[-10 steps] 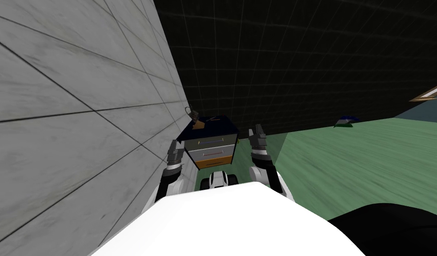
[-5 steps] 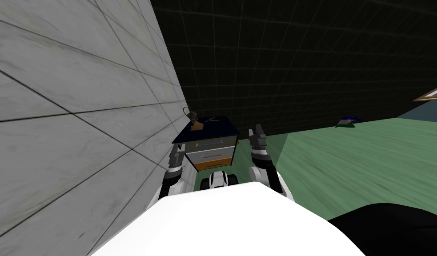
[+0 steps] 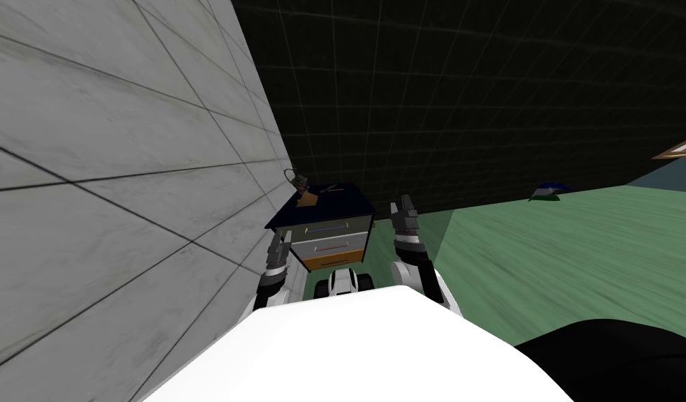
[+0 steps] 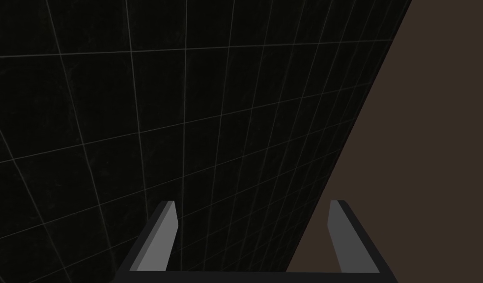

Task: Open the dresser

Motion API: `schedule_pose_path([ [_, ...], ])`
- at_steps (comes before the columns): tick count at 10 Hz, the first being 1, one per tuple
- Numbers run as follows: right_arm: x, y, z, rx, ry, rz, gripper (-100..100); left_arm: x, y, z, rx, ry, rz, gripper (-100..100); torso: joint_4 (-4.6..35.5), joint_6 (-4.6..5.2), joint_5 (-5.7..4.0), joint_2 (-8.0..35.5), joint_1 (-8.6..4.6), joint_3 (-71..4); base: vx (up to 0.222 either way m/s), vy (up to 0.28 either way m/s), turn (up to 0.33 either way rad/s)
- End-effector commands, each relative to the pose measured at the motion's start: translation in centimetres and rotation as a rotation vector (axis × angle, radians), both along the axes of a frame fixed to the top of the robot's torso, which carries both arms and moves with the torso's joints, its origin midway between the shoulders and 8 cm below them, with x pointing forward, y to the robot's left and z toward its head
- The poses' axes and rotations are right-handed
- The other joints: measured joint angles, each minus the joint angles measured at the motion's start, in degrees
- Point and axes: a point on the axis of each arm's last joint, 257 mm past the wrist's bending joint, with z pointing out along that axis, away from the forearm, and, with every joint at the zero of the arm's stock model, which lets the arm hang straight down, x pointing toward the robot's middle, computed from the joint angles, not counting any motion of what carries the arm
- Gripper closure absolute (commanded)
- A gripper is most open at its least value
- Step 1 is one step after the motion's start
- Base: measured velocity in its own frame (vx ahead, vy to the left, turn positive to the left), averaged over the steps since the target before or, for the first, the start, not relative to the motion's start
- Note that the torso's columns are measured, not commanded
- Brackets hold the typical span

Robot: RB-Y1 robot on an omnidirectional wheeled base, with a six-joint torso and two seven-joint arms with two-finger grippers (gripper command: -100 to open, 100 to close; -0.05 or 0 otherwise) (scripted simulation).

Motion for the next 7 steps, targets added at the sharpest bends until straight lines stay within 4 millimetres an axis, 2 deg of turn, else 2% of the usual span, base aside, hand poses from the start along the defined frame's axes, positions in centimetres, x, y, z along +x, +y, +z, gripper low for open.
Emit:
schedule_pose_path([
  [1, 0.0, 0.0, 0.0, 0.0, 0.0, 0.0, 0, -0.2, 0.2, -1.4, 0.002, 0.007, -0.001, -100, 0.0, 0.0, 0.0, 0.0, -0.02, 0.0, 0.038, -0.02, 0.002],
  [7, 0.0, 0.0, 0.0, 0.0, 0.0, 0.0, 0, -1.6, 0.8, -5.1, 0.004, 0.013, -0.009, -100, 0.0, 0.0, -0.01, 0.0, -0.03, 0.0, 0.053, -0.028, 0.002],
])
